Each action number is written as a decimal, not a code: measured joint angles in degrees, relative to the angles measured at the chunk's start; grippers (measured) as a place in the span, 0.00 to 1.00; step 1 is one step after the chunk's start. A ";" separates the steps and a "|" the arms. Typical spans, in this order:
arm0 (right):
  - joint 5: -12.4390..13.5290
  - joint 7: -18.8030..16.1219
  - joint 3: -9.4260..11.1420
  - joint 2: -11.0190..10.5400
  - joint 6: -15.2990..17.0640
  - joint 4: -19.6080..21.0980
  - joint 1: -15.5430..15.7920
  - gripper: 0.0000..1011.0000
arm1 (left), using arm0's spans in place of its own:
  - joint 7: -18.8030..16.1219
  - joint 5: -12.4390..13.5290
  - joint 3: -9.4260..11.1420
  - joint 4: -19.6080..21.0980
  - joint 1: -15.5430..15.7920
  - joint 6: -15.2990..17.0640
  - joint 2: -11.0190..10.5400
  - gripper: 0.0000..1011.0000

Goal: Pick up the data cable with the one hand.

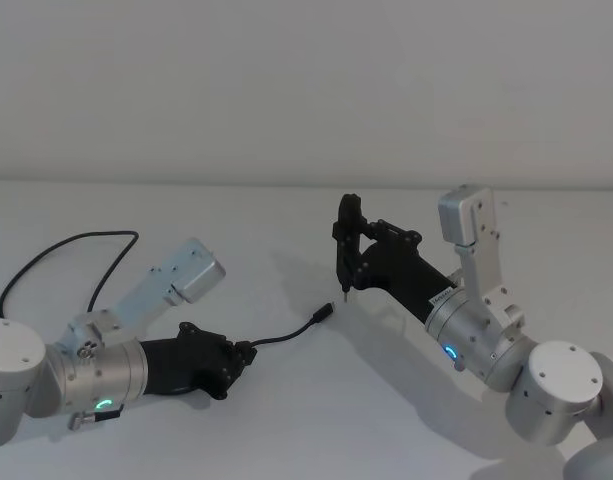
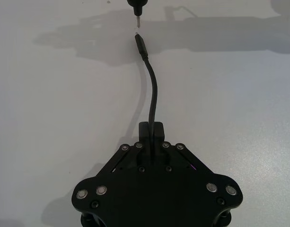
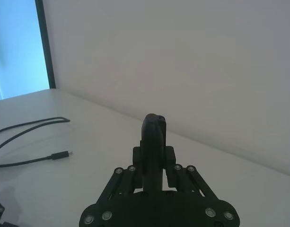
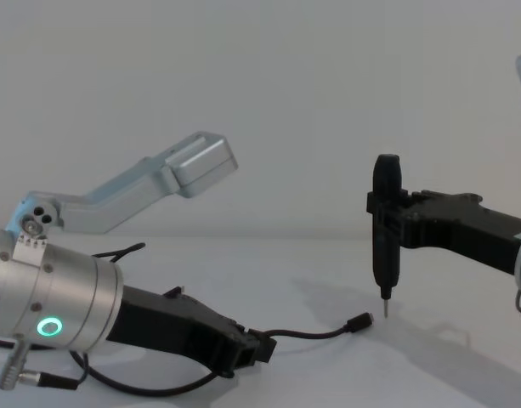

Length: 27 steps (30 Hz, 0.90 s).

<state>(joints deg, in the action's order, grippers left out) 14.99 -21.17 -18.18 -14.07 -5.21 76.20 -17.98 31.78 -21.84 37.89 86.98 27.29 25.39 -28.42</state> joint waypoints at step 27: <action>2.18 -1.40 -1.20 -0.85 0.58 2.45 0.29 0.27 | 0.00 0.00 0.00 0.00 0.00 0.00 0.00 0.04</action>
<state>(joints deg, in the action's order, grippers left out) 17.17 -22.57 -19.38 -14.92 -4.63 78.65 -17.68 31.78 -21.84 37.89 86.98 27.29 25.39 -28.42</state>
